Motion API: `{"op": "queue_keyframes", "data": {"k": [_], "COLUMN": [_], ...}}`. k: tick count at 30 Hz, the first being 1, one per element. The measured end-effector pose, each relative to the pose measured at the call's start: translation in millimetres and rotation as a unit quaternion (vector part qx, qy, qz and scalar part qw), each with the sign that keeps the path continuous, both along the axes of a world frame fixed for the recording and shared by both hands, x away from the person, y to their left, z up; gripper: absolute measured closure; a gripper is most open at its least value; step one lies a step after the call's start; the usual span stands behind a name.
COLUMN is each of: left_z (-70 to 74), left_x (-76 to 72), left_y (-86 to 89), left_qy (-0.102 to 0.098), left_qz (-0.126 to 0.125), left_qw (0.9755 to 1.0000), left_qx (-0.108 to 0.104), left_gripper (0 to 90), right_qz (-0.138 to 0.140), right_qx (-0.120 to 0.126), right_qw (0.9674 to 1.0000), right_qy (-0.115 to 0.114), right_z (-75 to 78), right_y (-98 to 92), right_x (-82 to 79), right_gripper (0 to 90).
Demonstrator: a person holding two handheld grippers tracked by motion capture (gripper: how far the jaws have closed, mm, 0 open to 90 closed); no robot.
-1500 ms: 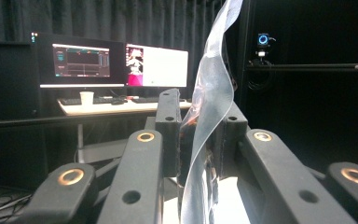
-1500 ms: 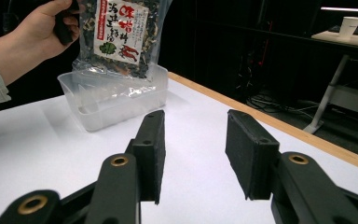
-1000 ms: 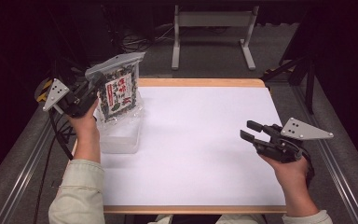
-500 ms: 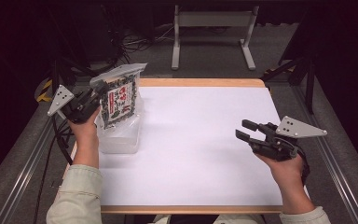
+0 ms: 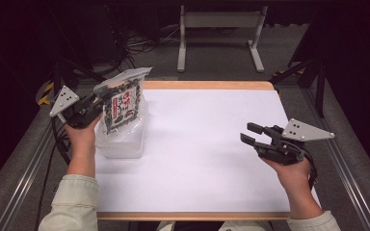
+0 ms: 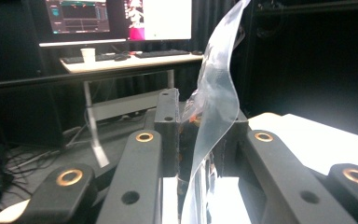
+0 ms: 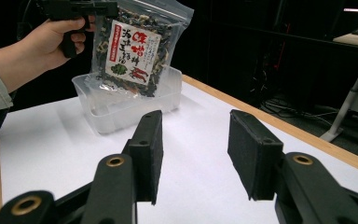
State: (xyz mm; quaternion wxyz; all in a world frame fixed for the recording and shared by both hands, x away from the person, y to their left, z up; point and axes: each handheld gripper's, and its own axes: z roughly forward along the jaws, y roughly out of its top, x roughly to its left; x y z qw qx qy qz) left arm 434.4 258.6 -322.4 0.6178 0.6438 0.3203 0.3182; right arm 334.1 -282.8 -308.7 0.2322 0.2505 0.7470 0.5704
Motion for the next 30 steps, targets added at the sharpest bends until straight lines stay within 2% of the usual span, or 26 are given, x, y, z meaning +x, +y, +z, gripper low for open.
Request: {"op": "queue_keyframes", "data": {"k": [1, 5, 9, 10, 12, 16, 18, 19, 23, 26, 30], "left_z": [0.0, -6.7, -12.8, -14.6, -17.9, -19.4, -18.5, -18.8, -21.4, -24.5, -28.4], "left_x": [0.0, 5.7, 9.3, 10.1, 10.4, 5.4, 1.9, 0.4, -5.9, -8.2, -8.5], "left_y": [0.0, -5.6, -5.7, -5.0, -4.0, 2.6, 4.1, 4.9, 15.1, 24.6, 35.4], "left_qy": [0.000, -0.029, -0.042, -0.038, -0.029, -0.008, 0.006, 0.012, 0.034, 0.046, 0.057], "left_qz": [0.000, 0.001, -0.002, -0.004, 0.000, 0.001, 0.005, 0.006, 0.017, 0.025, 0.034], "left_qw": [1.0000, 0.9989, 0.9978, 0.9979, 0.9989, 0.9995, 0.9999, 0.9999, 0.9993, 0.9986, 0.9975], "left_qx": [0.000, -0.038, -0.052, -0.051, -0.036, -0.031, -0.012, -0.005, 0.001, -0.005, -0.024], "left_gripper": [76.3, 76.9, 76.8, 76.8, 76.6, 76.2, 76.0, 76.0, 75.8, 75.6, 75.2], "right_qz": [0.000, 0.003, 0.002, 0.002, 0.002, 0.001, 0.002, 0.002, 0.005, 0.007, 0.009], "right_qx": [0.000, -0.003, -0.002, -0.001, 0.000, 0.000, 0.000, -0.001, -0.002, -0.003, -0.002], "right_qw": [1.0000, 1.0000, 1.0000, 1.0000, 1.0000, 1.0000, 1.0000, 1.0000, 1.0000, 1.0000, 0.9999], "right_qy": [0.000, 0.001, 0.001, 0.001, 0.001, 0.001, 0.001, 0.000, -0.001, 0.003, 0.005], "right_z": [-0.1, -0.9, -0.8, -0.7, -0.8, -0.9, -0.7, -0.5, -0.4, -1.2, -2.0], "right_y": [0.7, 3.1, 1.6, 1.2, 0.3, -0.4, 0.4, 1.1, 3.8, 5.6, 7.0], "right_x": [0.1, 0.8, 0.8, 0.8, 0.8, 0.3, 0.2, -0.1, 0.5, 1.3, 3.2], "right_gripper": [55.2, 55.2, 55.2, 55.2, 55.2, 55.2, 55.1, 55.1, 54.8, 54.8, 54.8]}}
